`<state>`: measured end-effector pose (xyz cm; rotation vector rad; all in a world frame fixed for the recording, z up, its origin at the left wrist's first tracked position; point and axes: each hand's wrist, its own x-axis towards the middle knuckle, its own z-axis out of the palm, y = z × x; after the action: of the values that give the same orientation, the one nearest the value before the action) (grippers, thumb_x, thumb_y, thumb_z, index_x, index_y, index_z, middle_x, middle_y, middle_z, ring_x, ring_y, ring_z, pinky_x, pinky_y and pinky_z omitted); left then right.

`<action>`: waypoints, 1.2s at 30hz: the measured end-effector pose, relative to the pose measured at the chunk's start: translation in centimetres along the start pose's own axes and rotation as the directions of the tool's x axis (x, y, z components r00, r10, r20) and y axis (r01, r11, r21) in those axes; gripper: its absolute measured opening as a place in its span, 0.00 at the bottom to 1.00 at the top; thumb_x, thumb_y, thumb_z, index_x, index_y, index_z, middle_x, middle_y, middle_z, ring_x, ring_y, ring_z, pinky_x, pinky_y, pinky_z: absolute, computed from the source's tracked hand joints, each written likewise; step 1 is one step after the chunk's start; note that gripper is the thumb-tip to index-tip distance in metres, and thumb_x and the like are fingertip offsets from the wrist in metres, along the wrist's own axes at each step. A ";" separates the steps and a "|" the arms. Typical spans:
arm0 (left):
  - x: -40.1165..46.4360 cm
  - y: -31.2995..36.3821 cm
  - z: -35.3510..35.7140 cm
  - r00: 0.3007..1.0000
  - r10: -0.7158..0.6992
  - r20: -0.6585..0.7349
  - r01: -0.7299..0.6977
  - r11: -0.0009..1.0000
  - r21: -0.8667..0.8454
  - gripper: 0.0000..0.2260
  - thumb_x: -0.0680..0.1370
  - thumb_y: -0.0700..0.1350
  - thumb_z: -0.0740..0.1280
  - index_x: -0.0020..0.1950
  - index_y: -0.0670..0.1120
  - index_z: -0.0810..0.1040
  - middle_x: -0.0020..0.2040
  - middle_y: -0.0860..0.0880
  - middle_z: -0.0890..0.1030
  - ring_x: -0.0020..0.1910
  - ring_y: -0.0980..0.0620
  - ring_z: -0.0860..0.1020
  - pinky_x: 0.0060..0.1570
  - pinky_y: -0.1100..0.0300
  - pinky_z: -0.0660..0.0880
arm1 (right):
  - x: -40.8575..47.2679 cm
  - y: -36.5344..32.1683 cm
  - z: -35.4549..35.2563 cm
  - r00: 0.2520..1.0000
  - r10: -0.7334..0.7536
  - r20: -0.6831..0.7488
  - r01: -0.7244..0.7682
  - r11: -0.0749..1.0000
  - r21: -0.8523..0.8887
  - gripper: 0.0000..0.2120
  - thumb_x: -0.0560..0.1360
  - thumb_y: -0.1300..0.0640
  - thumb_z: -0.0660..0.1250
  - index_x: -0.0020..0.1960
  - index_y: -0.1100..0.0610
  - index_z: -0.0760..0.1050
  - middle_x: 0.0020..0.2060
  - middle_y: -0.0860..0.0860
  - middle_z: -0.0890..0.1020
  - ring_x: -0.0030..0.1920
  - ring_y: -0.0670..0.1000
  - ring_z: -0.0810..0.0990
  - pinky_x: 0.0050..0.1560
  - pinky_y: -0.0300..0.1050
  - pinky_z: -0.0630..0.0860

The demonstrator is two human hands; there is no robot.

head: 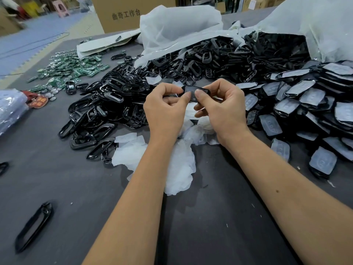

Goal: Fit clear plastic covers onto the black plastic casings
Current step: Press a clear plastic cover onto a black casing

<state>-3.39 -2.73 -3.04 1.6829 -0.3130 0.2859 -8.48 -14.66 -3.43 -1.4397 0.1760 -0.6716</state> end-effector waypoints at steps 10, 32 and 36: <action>0.2 -0.1 -0.4 0.999 -0.035 0.021 0.037 0.994 -0.103 0.12 0.73 0.42 0.80 0.51 0.43 0.80 0.42 0.42 0.85 0.38 0.40 0.84 0.44 0.47 0.83 | 0.1 -0.3 -0.1 1.000 0.025 0.014 -0.025 1.000 -0.005 0.09 0.76 0.66 0.75 0.42 0.63 0.76 0.35 0.60 0.80 0.28 0.49 0.78 0.27 0.42 0.77; 1.2 0.3 -1.5 0.963 -0.197 0.181 0.248 0.913 -0.325 0.09 0.76 0.28 0.72 0.49 0.40 0.86 0.33 0.46 0.81 0.28 0.54 0.77 0.34 0.65 0.76 | 0.1 -0.4 -0.8 0.904 -0.383 0.187 0.420 0.727 -0.543 0.07 0.80 0.62 0.69 0.55 0.58 0.85 0.43 0.49 0.83 0.40 0.46 0.81 0.46 0.42 0.79; 1.9 0.5 -2.9 0.889 -0.373 0.266 0.455 0.784 -0.422 0.07 0.76 0.30 0.71 0.49 0.40 0.86 0.33 0.48 0.81 0.28 0.57 0.76 0.31 0.70 0.73 | 0.1 -0.3 -0.9 0.839 -0.448 0.310 0.539 0.601 -0.591 0.09 0.77 0.58 0.76 0.57 0.56 0.86 0.54 0.56 0.78 0.47 0.52 0.77 0.50 0.45 0.78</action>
<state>-1.79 -0.02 -1.49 1.2393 -0.1100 -0.2568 -8.94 -15.46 -3.28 -2.2694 -0.1253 -1.0313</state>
